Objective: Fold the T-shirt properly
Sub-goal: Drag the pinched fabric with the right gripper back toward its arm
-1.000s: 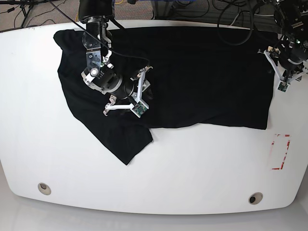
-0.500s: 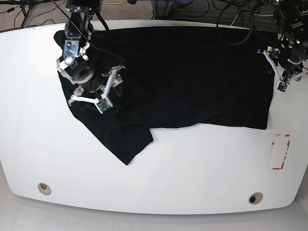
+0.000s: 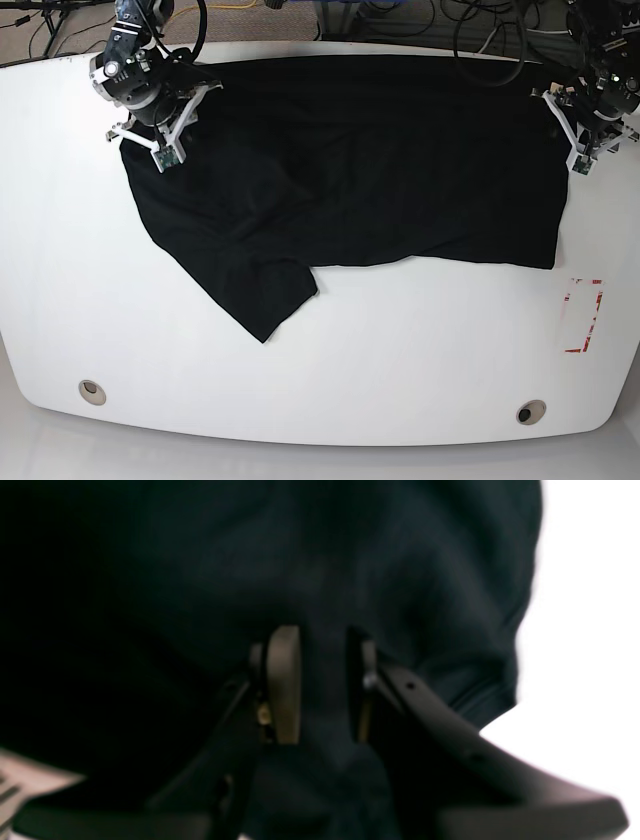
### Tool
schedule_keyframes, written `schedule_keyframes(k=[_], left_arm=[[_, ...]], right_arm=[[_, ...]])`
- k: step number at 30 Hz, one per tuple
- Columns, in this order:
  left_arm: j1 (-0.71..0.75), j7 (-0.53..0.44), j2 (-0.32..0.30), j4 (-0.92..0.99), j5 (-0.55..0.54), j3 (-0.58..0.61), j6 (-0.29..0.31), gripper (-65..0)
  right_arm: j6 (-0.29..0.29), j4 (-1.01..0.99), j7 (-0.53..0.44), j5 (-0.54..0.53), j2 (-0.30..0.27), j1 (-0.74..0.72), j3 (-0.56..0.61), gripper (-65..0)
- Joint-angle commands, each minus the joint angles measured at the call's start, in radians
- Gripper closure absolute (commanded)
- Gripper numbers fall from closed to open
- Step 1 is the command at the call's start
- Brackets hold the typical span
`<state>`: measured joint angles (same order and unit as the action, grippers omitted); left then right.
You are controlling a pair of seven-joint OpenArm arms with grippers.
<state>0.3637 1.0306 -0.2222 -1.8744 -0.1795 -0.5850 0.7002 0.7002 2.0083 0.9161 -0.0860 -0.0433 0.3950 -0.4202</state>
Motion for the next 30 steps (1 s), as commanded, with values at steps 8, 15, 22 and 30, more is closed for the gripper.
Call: schedule_keyframes(k=[8,15,22,30], left_arm=[[0.007,-0.06,-0.05,0.135,-0.001,-0.007,-0.002,-32.5],[0.007,-0.112,-0.065,0.224,-0.001,-0.007,-0.002,-32.5],[0.004,-0.115,-0.092,0.27,-0.001,-0.003,-0.002,-32.5],[0.005,-0.115,-0.107,0.264,-0.002,-0.005,-0.002,-32.5]], right_arm=[[-0.002,-0.033,-0.025,-0.021,-0.022,0.038,-0.111,-8.9],[-0.002,-0.14,-0.027,-0.024,-0.077,0.04,-0.134,-8.9],[-0.002,-0.274,-0.144,-0.018,-0.108,0.049,-0.134,-8.9],[-0.002,-0.311,-0.156,-0.022,-0.149,0.058,-0.136,-8.9]])
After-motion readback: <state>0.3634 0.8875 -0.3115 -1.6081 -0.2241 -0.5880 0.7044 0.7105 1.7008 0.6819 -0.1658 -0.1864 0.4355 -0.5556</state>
